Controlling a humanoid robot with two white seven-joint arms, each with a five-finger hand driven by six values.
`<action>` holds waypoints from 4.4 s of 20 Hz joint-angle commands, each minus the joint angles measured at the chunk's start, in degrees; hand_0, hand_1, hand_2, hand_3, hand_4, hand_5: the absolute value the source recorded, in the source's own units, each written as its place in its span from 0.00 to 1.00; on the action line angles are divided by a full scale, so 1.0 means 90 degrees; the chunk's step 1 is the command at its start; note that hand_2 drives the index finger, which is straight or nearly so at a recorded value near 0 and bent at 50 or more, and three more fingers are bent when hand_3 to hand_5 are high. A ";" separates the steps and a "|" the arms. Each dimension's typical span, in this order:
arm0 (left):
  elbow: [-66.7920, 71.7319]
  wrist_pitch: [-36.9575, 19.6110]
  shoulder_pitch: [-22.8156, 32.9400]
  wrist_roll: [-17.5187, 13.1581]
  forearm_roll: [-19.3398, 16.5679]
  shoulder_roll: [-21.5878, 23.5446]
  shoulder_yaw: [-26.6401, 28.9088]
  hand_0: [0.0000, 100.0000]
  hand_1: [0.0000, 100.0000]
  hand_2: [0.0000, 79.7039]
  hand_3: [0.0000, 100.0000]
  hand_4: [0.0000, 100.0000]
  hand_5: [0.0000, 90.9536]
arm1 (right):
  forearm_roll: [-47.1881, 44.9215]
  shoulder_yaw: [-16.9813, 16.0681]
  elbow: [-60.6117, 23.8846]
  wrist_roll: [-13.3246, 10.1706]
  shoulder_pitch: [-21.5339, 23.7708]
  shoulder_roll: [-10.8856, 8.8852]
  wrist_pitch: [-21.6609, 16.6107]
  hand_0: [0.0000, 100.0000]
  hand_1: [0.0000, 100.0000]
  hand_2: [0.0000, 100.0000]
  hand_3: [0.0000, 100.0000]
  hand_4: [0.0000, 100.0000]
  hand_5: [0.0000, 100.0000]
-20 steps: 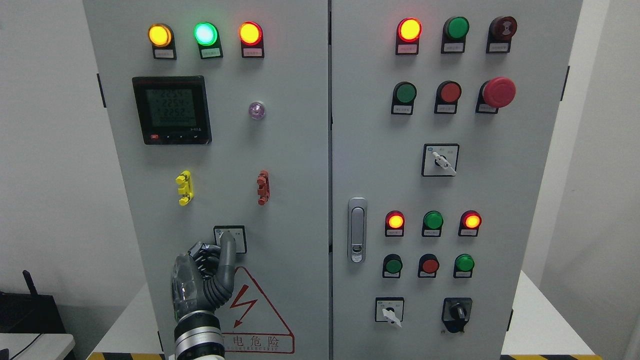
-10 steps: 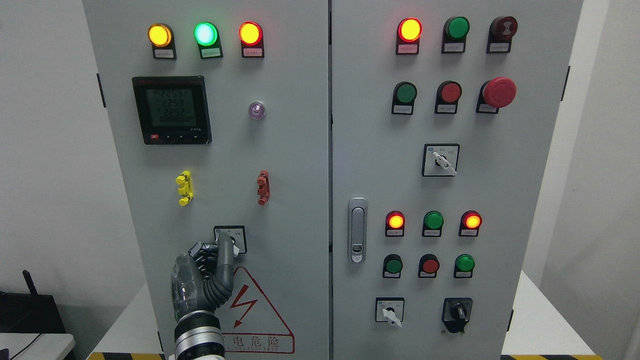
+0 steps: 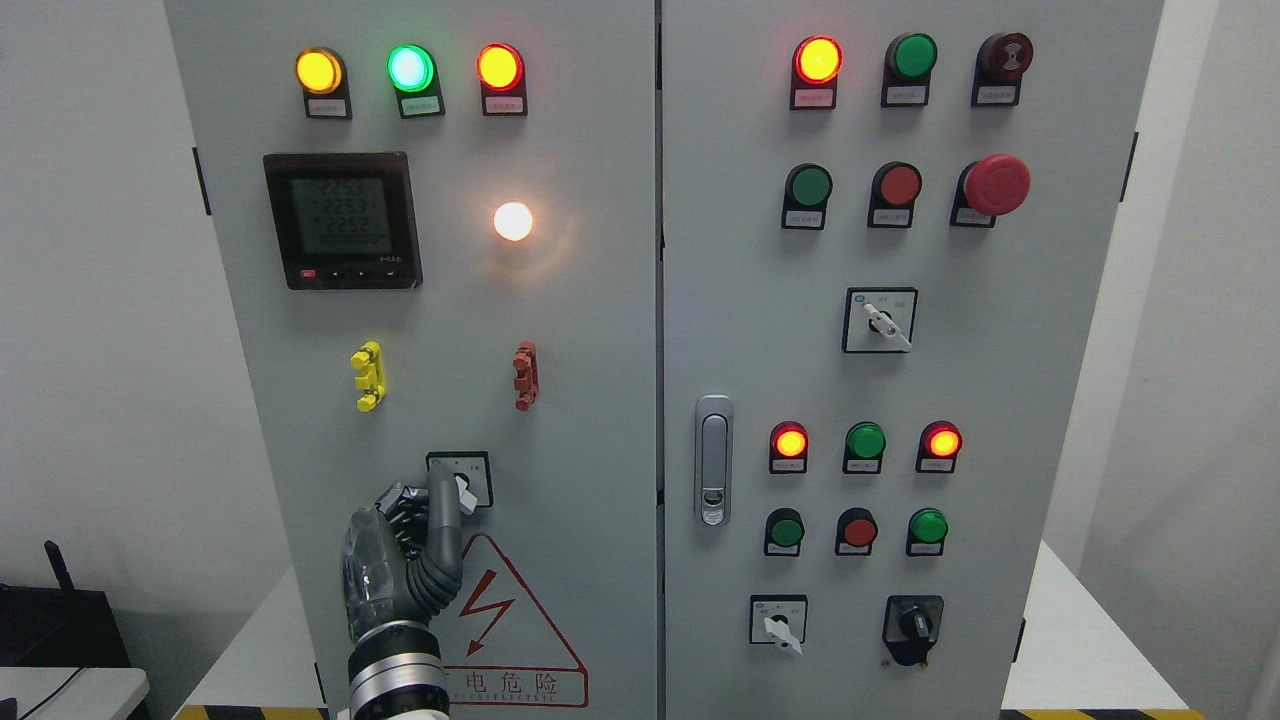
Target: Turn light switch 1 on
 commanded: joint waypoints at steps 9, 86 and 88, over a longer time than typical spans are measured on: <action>-0.0011 -0.0079 0.0001 -0.0078 0.0011 0.0000 0.0000 0.45 0.14 0.81 0.93 0.91 0.87 | -0.0166 0.0127 0.0000 0.0004 0.0000 0.0000 0.0003 0.12 0.39 0.00 0.00 0.00 0.00; 0.9363 -0.4417 0.5011 -0.3955 0.0323 0.0987 0.3666 0.27 0.06 0.00 0.00 0.08 0.00 | -0.0166 0.0127 0.0000 0.0004 0.0000 0.0000 0.0003 0.12 0.39 0.00 0.00 0.00 0.00; 0.9714 -0.4220 0.4865 -0.3955 0.0323 0.0977 0.3011 0.27 0.07 0.00 0.00 0.05 0.00 | -0.0166 0.0127 0.0000 0.0004 0.0000 0.0000 0.0003 0.12 0.39 0.00 0.00 0.00 0.00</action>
